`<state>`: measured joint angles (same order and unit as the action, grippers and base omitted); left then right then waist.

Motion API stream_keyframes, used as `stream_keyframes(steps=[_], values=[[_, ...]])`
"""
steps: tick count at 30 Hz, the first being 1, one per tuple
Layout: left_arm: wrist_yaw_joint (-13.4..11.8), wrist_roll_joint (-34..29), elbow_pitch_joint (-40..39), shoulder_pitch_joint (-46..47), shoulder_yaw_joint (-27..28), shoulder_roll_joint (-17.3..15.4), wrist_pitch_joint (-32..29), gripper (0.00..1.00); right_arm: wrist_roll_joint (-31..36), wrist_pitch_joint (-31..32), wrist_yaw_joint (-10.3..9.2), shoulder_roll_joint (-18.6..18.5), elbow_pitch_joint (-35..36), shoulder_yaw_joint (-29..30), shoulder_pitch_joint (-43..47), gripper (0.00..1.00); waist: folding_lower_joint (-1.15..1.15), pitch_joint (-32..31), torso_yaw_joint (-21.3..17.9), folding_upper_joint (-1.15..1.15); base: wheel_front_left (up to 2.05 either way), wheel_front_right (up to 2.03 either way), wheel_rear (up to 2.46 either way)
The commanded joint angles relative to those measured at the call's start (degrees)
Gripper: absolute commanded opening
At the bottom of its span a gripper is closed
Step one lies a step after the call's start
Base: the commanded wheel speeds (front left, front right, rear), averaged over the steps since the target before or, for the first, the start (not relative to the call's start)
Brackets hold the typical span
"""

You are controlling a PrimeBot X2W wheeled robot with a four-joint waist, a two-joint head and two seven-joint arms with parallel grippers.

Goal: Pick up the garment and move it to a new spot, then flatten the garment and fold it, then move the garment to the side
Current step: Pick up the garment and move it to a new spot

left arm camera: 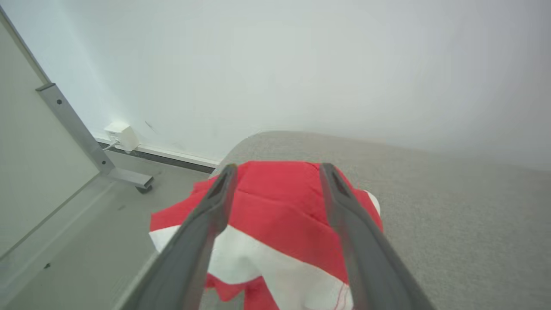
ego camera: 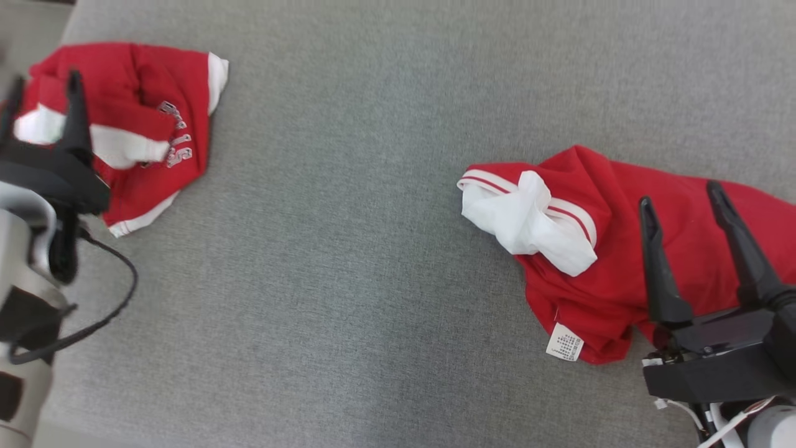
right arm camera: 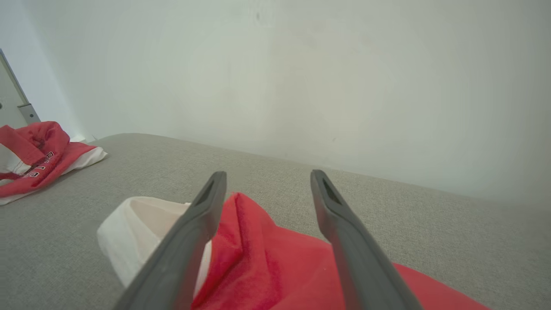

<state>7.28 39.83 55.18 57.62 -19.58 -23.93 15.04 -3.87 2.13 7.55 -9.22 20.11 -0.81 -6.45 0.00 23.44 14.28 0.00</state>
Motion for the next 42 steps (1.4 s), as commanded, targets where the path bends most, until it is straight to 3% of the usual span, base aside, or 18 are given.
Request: stream_keyframes(steps=[1,11,21,28,35,42], values=[[-0.5,-1.1,-1.3,0.2,0.6,-0.7,0.2,1.0,-0.4,-0.6,-0.13,0.4,-0.3,-0.2,0.4,1.0,0.0,-1.9,0.2,0.0,0.0,0.0,0.0],[-1.5,-9.1,-16.7,-4.2,4.7,-2.4,0.2,1.0,-1.8,-5.1,-0.13,3.0,-5.6,0.2,1.4,1.0,0.0,-8.3,-4.0,0.0,0.0,0.0,0.0],[-2.0,-11.6,-26.9,-10.3,3.7,0.1,0.2,1.0,-3.2,-9.2,-0.13,5.2,-10.9,0.8,3.3,1.0,0.0,-12.7,-12.9,0.0,0.0,0.0,0.0],[-2.8,-11.7,-29.1,-15.1,2.6,1.8,0.2,1.0,-3.8,-11.0,-0.13,5.8,-14.3,0.9,4.5,1.0,0.0,-15.3,-17.4,0.0,0.0,0.0,0.0],[-4.2,-12.0,-33.5,-23.1,2.4,3.3,0.2,1.0,-4.2,-12.2,-0.13,6.1,-16.8,1.1,6.5,1.0,0.0,-18.8,-19.3,0.0,0.0,0.0,0.0],[-5.3,-12.4,-38.4,-32.3,2.8,3.6,0.2,1.0,-4.5,-12.4,-0.13,6.3,-18.4,1.6,8.1,1.0,0.0,-21.0,-18.3,0.0,0.0,0.0,0.0]])
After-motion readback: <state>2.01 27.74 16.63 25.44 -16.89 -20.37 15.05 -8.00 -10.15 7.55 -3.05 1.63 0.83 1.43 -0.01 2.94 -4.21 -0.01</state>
